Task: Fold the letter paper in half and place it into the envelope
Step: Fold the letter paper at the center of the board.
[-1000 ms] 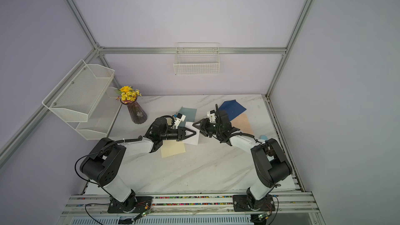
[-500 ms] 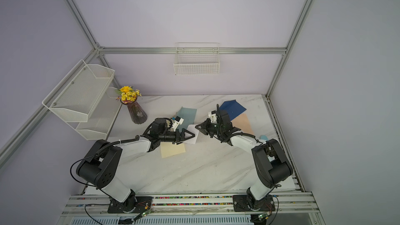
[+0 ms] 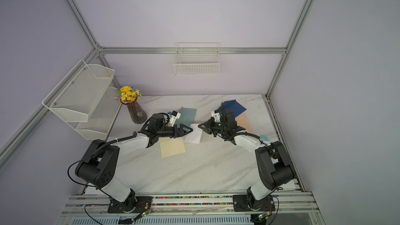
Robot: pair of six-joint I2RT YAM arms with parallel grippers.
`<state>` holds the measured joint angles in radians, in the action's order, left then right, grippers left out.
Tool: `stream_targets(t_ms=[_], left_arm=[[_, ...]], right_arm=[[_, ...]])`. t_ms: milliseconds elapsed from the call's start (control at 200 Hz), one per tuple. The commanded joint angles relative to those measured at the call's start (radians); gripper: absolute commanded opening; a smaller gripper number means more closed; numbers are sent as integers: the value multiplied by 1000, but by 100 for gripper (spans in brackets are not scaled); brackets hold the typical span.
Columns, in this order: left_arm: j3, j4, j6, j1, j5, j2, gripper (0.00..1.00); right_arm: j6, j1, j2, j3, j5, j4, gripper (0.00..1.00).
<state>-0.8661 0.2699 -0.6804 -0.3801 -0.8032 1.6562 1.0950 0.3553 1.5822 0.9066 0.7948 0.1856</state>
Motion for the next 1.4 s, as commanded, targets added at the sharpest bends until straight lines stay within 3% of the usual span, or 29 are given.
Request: stream_targets(t_ms=[0, 175, 340, 430, 590, 730, 855, 875, 915, 965, 1000, 1075, 1210, 1395], left_arm=[[-3, 184, -24, 2, -88, 35, 100], [-21, 298, -78, 3, -172, 79, 100], [-12, 510, -224, 3, -255, 130, 100], [0, 611, -304, 1, -284, 151, 94], [30, 652, -342, 4, -298, 145, 65], [44, 636, -341, 6, -303, 134, 29], [39, 597, -328, 9, -304, 129, 7], [35, 589, -325, 9, -305, 127, 4], [32, 569, -317, 10, -299, 123, 0], [22, 543, -314, 13, -283, 121, 0], [13, 520, -312, 13, -266, 117, 0], [-13, 481, -324, 14, -212, 108, 0], [-58, 381, -348, 15, -46, 60, 0], [-67, 277, -430, 12, 278, -30, 0]], right_arm=[[15, 0, 13, -2, 84, 42, 0], [54, 0, 28, -5, 126, 114, 0], [55, 0, 55, -5, 134, 135, 0], [49, -1, 79, 2, 135, 141, 0], [39, -2, 112, 31, 124, 141, 0], [33, -7, 119, 41, 121, 141, 0], [36, -9, 114, 35, 113, 141, 0], [37, -8, 113, 34, 110, 141, 3], [39, -9, 107, 30, 106, 143, 21], [47, -7, 96, 20, 92, 143, 56], [57, -7, 85, 9, 77, 144, 74], [109, -5, 53, -26, 27, 177, 94], [207, 11, -18, -95, -86, 241, 97], [327, 88, -76, -149, -282, 296, 97]])
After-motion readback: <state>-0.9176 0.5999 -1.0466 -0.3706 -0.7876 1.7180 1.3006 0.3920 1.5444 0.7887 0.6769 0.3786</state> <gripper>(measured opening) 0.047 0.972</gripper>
